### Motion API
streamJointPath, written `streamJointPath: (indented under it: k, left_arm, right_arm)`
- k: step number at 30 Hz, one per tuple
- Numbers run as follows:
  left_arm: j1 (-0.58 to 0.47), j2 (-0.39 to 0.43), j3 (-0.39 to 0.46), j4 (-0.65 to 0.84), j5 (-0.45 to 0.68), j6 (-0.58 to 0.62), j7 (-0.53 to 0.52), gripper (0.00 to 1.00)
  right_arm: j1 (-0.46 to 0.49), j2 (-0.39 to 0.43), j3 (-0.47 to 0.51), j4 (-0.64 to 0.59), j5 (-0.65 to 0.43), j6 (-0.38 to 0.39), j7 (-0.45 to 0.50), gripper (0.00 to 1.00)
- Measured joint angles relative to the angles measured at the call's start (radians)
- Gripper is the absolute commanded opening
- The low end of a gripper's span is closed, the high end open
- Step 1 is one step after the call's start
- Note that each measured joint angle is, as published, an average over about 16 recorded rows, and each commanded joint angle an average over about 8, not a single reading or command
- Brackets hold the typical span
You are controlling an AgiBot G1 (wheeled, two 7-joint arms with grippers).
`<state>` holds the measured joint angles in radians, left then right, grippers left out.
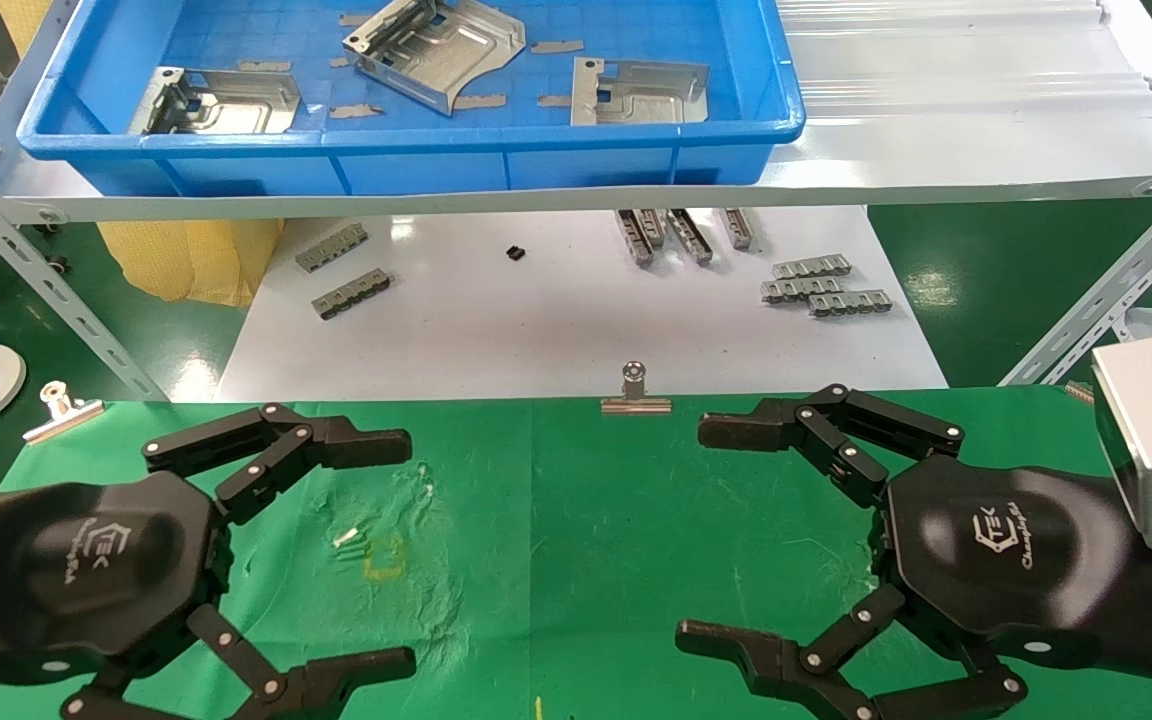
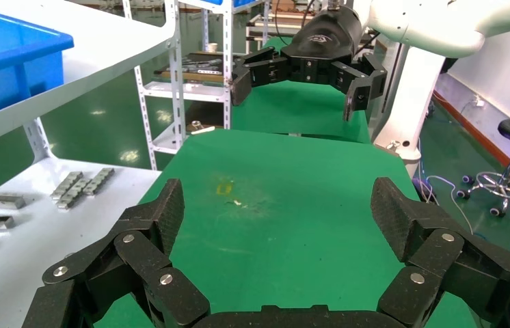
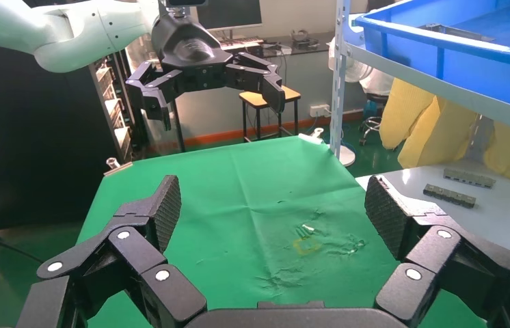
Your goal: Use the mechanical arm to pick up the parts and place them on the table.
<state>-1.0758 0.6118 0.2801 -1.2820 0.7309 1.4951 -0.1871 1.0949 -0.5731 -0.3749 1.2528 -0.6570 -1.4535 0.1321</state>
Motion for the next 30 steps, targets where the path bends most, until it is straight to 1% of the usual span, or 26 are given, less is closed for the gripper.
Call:
streamJointPath:
  k: [4,12,30]
  left_arm:
    - [0.000,0.000,0.000,0.000,0.000,0.000,0.000,1.00]
    - [0.000,0.000,0.000,0.000,0.000,0.000,0.000,1.00]
    - [0.000,0.000,0.000,0.000,0.000,0.000,0.000,1.00]
  right_arm:
    - [0.000,0.000,0.000,0.000,0.000,0.000,0.000,1.00]
    - [0.000,0.000,0.000,0.000,0.000,0.000,0.000,0.00]
    - [0.000,0.000,0.000,0.000,0.000,0.000,0.000,0.00]
